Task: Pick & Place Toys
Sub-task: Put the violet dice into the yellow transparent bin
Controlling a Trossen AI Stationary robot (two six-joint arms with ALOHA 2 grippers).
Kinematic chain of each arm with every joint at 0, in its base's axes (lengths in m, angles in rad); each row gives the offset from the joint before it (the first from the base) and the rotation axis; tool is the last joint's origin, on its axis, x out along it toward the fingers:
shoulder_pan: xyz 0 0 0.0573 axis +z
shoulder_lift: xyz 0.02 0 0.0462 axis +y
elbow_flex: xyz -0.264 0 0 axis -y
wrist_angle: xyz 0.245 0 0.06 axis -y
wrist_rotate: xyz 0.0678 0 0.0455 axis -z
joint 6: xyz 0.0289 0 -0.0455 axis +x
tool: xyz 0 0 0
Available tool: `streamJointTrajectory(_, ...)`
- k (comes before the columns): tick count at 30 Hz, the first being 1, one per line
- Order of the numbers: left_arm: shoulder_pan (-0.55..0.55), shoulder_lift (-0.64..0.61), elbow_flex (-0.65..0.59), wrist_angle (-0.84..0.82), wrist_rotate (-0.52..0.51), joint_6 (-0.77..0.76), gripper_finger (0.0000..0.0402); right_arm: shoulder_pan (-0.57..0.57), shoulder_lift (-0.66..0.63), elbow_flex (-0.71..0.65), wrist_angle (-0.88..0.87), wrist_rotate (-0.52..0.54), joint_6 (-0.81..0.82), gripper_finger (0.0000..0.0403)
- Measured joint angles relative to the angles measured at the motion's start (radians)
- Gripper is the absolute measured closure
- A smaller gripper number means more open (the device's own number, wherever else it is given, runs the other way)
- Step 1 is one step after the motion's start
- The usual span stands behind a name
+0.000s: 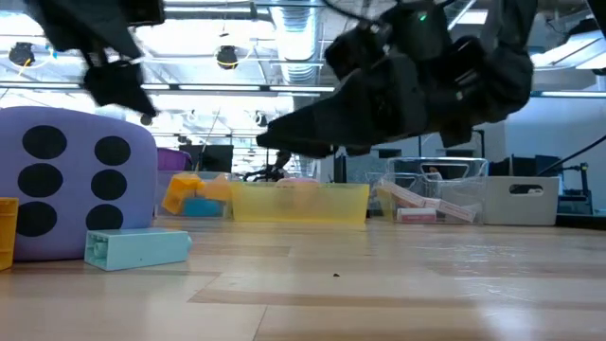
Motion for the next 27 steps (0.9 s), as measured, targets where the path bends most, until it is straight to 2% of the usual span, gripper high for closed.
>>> streamJointTrajectory(5, -0.087, 0.0, 0.0, -0.05, -0.001, -0.195, 0.0056, -0.049, 0.0, 0.0, -0.013, -0.016, 0.069, 0.0121)
streamJointTrajectory(9, -0.11, 0.0, 0.0, -0.048, -0.005, -0.28, 0.0057, -0.081, 0.0, 0.0, 0.012, 0.029, 0.166, 0.0121)
streamJointTrajectory(15, -0.112, 0.0, 0.0, -0.067, -0.036, -0.315, 0.0064, -0.107, 0.01, 0.006, 0.009, -0.022, 0.081, 0.0118)
streamJointTrajectory(19, -0.112, 0.0, 0.0, -0.102, -0.052, -0.356, 0.0066, -0.114, 0.009, 0.034, 0.004, -0.038, 0.023, 0.0084)
streamJointTrajectory(23, -0.12, 0.0, 0.0, -0.113, -0.051, -0.423, 0.0066, -0.113, 0.009, 0.076, -0.076, -0.048, 0.003, 0.0018)
streamJointTrajectory(25, -0.134, 0.0, 0.0, -0.094, -0.051, -0.427, 0.0067, -0.112, 0.009, 0.09, -0.129, -0.05, 0.011, 0.0012)
streamJointTrajectory(27, -0.149, 0.009, 0.0, -0.052, -0.05, -0.427, 0.0069, -0.11, 0.009, 0.098, -0.152, -0.049, 0.015, 0.0021)
